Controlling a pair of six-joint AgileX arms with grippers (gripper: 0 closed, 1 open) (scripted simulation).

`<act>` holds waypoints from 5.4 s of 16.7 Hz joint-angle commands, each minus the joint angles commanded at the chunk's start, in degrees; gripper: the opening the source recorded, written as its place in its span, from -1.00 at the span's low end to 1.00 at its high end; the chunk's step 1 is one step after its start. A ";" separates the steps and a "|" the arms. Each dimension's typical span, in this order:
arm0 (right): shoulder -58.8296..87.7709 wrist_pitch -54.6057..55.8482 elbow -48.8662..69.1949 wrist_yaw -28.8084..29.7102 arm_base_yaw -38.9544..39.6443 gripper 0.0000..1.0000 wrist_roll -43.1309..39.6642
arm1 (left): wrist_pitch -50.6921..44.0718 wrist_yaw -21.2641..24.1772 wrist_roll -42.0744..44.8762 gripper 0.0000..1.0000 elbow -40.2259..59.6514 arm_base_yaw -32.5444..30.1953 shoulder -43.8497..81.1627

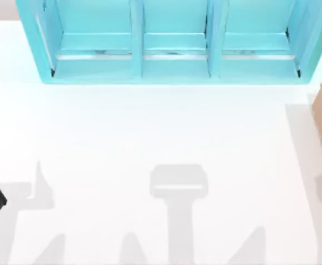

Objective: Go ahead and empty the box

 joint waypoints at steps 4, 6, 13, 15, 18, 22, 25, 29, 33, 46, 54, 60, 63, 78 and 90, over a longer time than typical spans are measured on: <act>21.01 -15.11 14.98 -0.07 -4.14 1.00 -3.98 | 0.00 0.00 0.00 1.00 0.00 0.00 0.00; 32.03 -22.72 22.47 -0.11 -6.18 1.00 -5.95 | 0.00 0.00 0.00 1.00 0.00 0.00 0.00; 62.13 -45.04 44.56 -0.22 -12.39 1.00 -11.92 | 0.00 0.00 0.00 1.00 0.00 0.00 0.00; 66.17 -48.72 48.20 -0.24 -13.59 1.00 -13.08 | 0.00 0.00 0.00 1.00 0.00 0.00 0.00; 68.13 -50.75 50.24 -0.25 -14.27 1.00 -13.73 | 0.00 0.00 0.00 1.00 0.00 0.00 0.00; 67.93 -50.60 50.07 -0.24 -13.99 1.00 -13.66 | 0.00 0.00 0.00 1.00 0.00 0.00 0.00; 68.21 -48.93 48.50 -0.25 -14.02 1.00 -13.57 | 0.00 0.00 0.00 1.00 0.00 0.00 0.00; 69.79 -41.60 42.71 -0.25 -14.01 1.00 -13.41 | 0.00 0.00 0.00 1.00 0.00 0.00 0.00; 73.51 -31.85 36.74 -0.26 -14.00 1.00 -13.39 | 0.00 0.00 0.00 1.00 0.00 0.00 0.00; 75.57 -27.06 34.00 -0.24 -13.91 0.10 -13.26 | 0.00 0.00 0.00 1.00 0.00 0.00 0.00; 75.57 -27.06 34.00 -0.24 -13.91 -1.00 -13.26 | 0.00 0.00 0.00 1.00 0.00 0.00 0.00; 75.57 -27.06 34.00 -0.24 -13.91 -1.00 -13.26 | 0.00 0.00 0.00 1.00 0.00 0.00 0.00; 75.38 -27.22 34.14 -0.27 -14.01 -1.00 -13.22 | 0.00 0.00 0.00 1.00 0.00 0.00 0.00; 67.53 -57.17 56.41 -0.31 -14.59 -1.00 -13.67 | 0.00 0.00 0.00 1.00 0.00 0.00 0.00; 75.22 -54.88 63.36 -0.40 -2.37 -1.00 -2.02 | 0.00 0.00 0.00 1.00 0.00 0.00 0.00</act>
